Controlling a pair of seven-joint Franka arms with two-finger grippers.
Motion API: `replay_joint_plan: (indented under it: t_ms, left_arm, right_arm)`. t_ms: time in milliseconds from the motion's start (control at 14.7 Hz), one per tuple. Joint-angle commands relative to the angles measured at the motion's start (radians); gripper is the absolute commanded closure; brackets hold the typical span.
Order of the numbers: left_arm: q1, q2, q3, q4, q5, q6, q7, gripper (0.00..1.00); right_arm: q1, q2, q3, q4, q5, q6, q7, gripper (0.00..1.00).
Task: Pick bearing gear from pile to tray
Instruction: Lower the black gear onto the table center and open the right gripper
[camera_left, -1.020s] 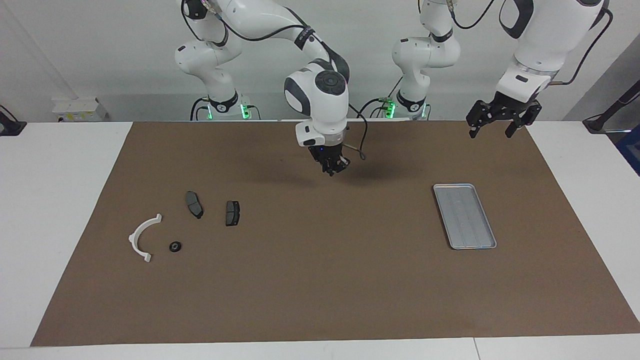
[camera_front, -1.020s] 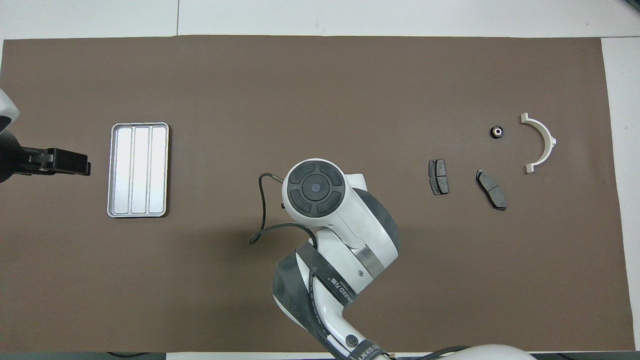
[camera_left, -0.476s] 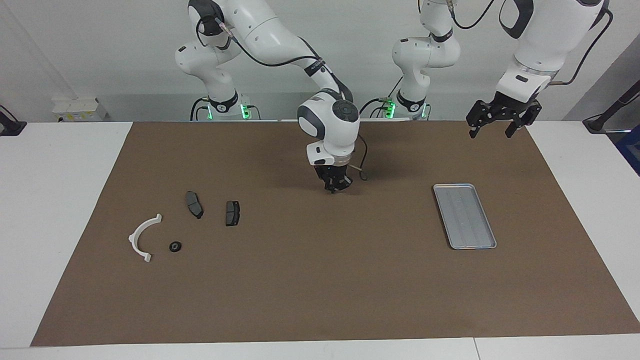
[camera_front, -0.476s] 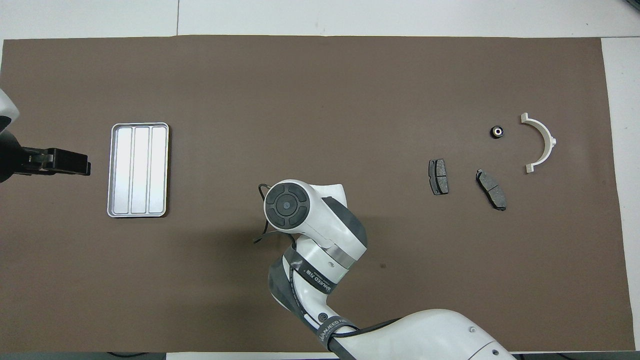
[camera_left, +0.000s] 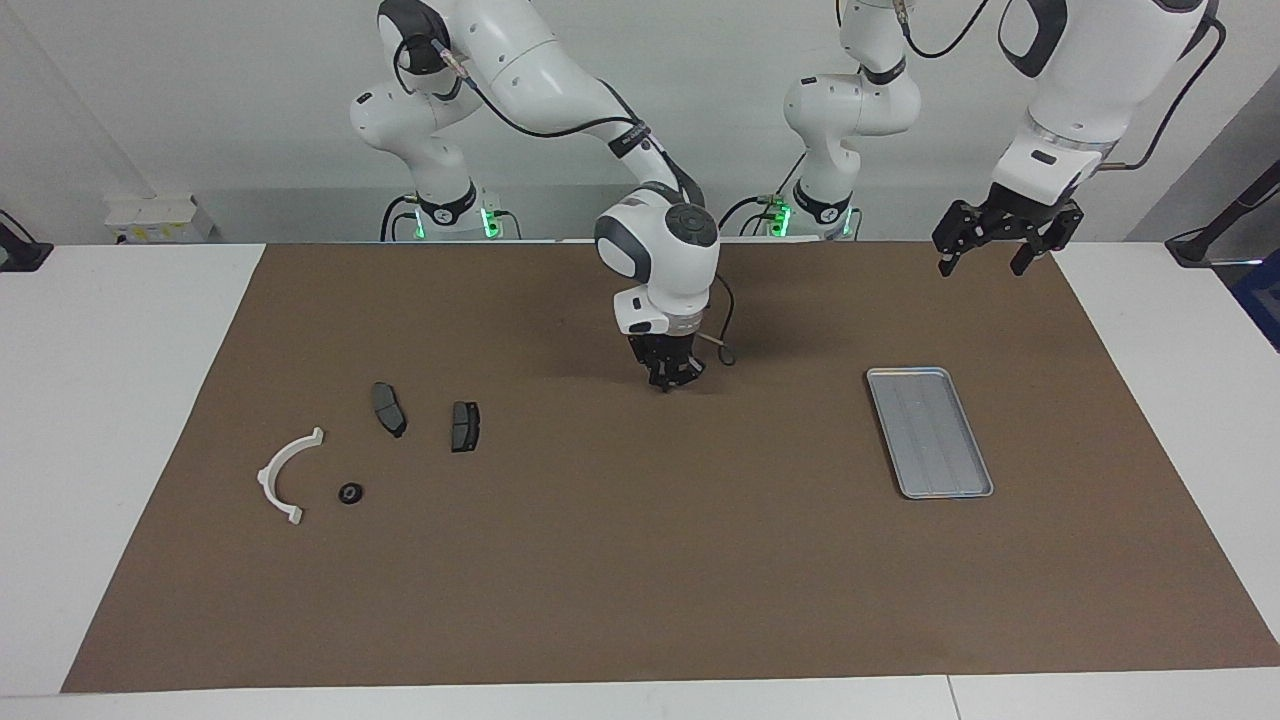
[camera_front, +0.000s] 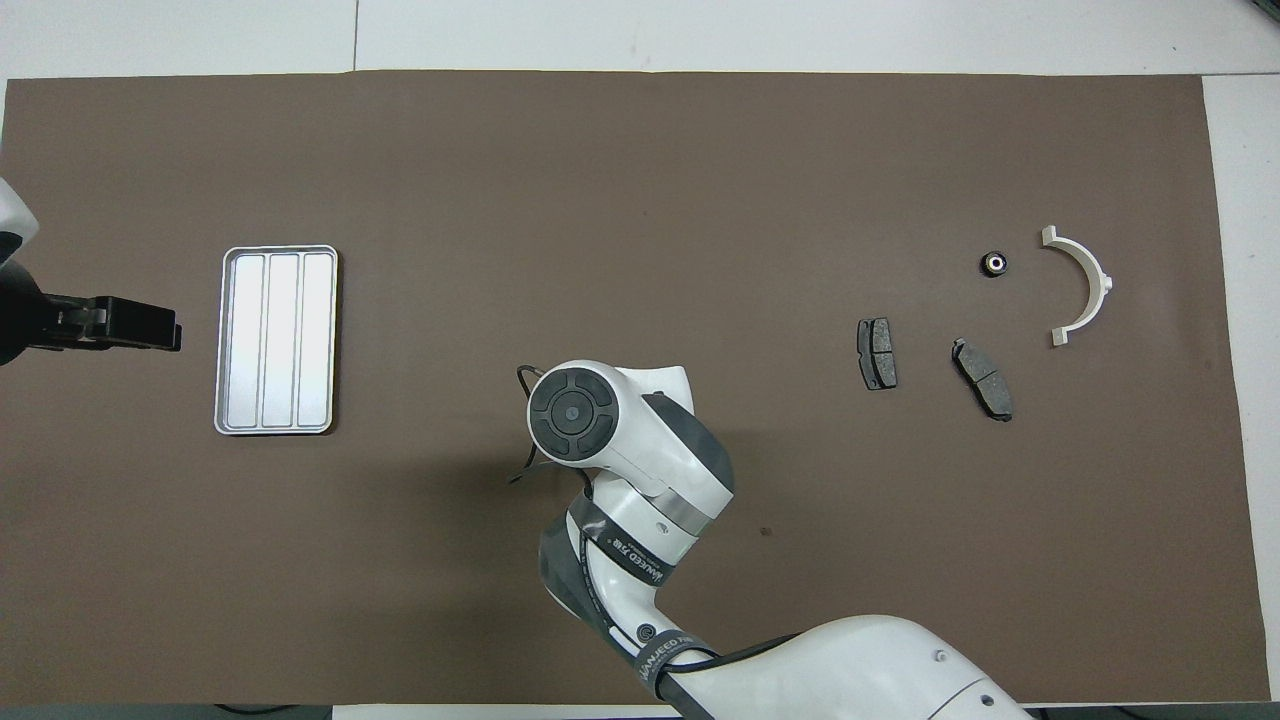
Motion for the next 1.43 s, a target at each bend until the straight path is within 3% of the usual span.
replay_joint_plan:
  t_ms: [0, 408, 476, 544, 612, 680, 1360]
  left_arm:
    - [-0.008, -0.005, 0.008, -0.01, -0.008, 0.003, 0.007, 0.0]
    - [-0.008, -0.005, 0.008, -0.009, -0.008, 0.003, 0.007, 0.0]
    - [-0.008, -0.005, 0.008, -0.009, -0.008, 0.003, 0.007, 0.0]
    - [-0.008, -0.005, 0.008, -0.009, -0.008, 0.003, 0.007, 0.0]
    - [-0.008, -0.005, 0.008, -0.01, -0.008, 0.003, 0.007, 0.0]
    - [-0.009, -0.005, 0.008, -0.009, -0.008, 0.004, 0.001, 0.0]
    - [-0.002, -0.007, 0.009, -0.017, -0.008, 0.023, 0.01, 0.0]
  right_arm:
    - [-0.009, 0.009, 0.002, -0.01, -0.034, 0.045, 0.032, 1.0]
    - [-0.011, 0.004, -0.001, -0.039, -0.048, 0.076, 0.055, 1.0]
    - [-0.011, 0.003, -0.001, -0.039, -0.048, 0.073, 0.06, 0.63]
    - [-0.012, 0.003, -0.003, -0.038, -0.048, 0.069, 0.061, 0.35]
    - [-0.012, 0.003, -0.003, -0.036, -0.048, 0.062, 0.06, 0.22]
    - [-0.011, 0.003, -0.004, -0.035, -0.048, 0.059, 0.06, 0.0]
    - [-0.06, -0.033, -0.004, 0.091, -0.091, -0.171, -0.04, 0.0]
